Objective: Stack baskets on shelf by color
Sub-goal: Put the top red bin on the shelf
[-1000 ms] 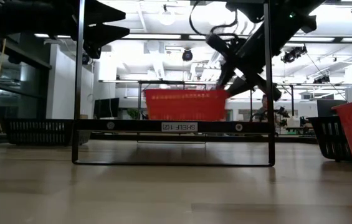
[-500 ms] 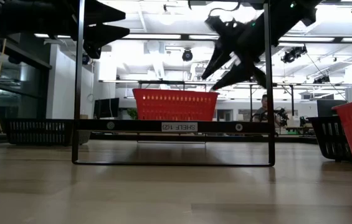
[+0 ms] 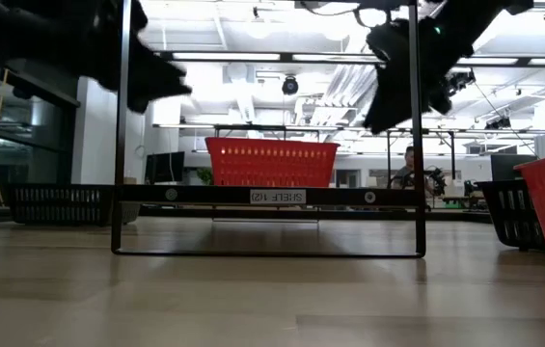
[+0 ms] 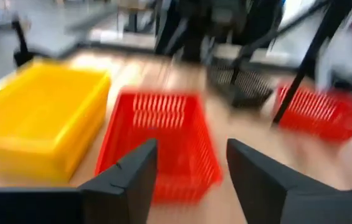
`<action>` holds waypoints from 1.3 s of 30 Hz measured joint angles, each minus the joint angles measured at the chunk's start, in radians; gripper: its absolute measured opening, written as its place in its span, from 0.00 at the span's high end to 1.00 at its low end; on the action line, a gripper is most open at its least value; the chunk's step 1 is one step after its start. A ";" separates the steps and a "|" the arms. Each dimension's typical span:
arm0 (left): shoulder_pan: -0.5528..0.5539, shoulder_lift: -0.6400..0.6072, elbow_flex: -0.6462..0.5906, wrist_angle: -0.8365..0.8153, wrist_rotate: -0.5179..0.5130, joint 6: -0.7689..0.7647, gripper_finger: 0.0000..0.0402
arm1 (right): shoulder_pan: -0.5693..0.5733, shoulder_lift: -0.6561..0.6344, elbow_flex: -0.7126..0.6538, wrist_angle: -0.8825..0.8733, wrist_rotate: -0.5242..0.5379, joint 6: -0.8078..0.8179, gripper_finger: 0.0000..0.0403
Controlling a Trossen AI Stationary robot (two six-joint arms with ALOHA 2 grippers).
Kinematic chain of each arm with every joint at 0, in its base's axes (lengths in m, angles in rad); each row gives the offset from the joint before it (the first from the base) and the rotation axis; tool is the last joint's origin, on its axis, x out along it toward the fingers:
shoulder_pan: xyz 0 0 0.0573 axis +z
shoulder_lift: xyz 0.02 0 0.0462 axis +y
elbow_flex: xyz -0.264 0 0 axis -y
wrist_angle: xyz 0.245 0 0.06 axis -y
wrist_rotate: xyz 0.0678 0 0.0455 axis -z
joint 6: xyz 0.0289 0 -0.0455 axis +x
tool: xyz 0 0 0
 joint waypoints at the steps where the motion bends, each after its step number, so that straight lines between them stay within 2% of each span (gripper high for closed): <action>1: 0.000 0.000 0.013 -0.065 -0.015 -0.001 0.60 | 0.000 0.000 -0.017 0.001 0.006 0.000 0.81; 4: 0.001 0.029 0.047 -0.196 -0.050 -0.026 0.72 | -0.004 -0.001 -0.076 0.013 0.014 0.008 0.96; 7: 0.011 0.072 0.048 -0.199 -0.045 -0.026 0.90 | -0.013 -0.001 -0.132 0.080 -0.002 0.010 0.96; 9: 0.031 0.112 0.049 -0.181 -0.015 -0.027 0.97 | -0.016 -0.001 -0.151 0.120 -0.012 0.007 0.96; 13: 0.077 0.203 0.049 -0.149 0.027 -0.028 0.99 | -0.016 -0.001 -0.148 0.128 -0.006 -0.012 0.99; 17: 0.121 0.299 0.050 -0.036 0.098 -0.027 1.00 | -0.016 -0.001 -0.124 0.164 -0.005 -0.067 0.99; 25: 0.161 0.423 0.105 -0.011 0.115 -0.017 1.00 | -0.016 -0.001 -0.095 0.171 -0.005 -0.124 1.00; 29: 0.170 0.451 0.121 -0.002 0.096 -0.018 1.00 | -0.016 -0.001 -0.094 0.171 -0.006 -0.124 1.00; 36: 0.171 0.460 0.125 0.042 -0.022 -0.018 1.00 | -0.016 -0.001 -0.094 0.172 -0.006 -0.123 1.00; 39: 0.171 0.460 0.125 0.050 -0.036 -0.008 1.00 | -0.016 -0.001 -0.094 0.172 -0.006 -0.124 1.00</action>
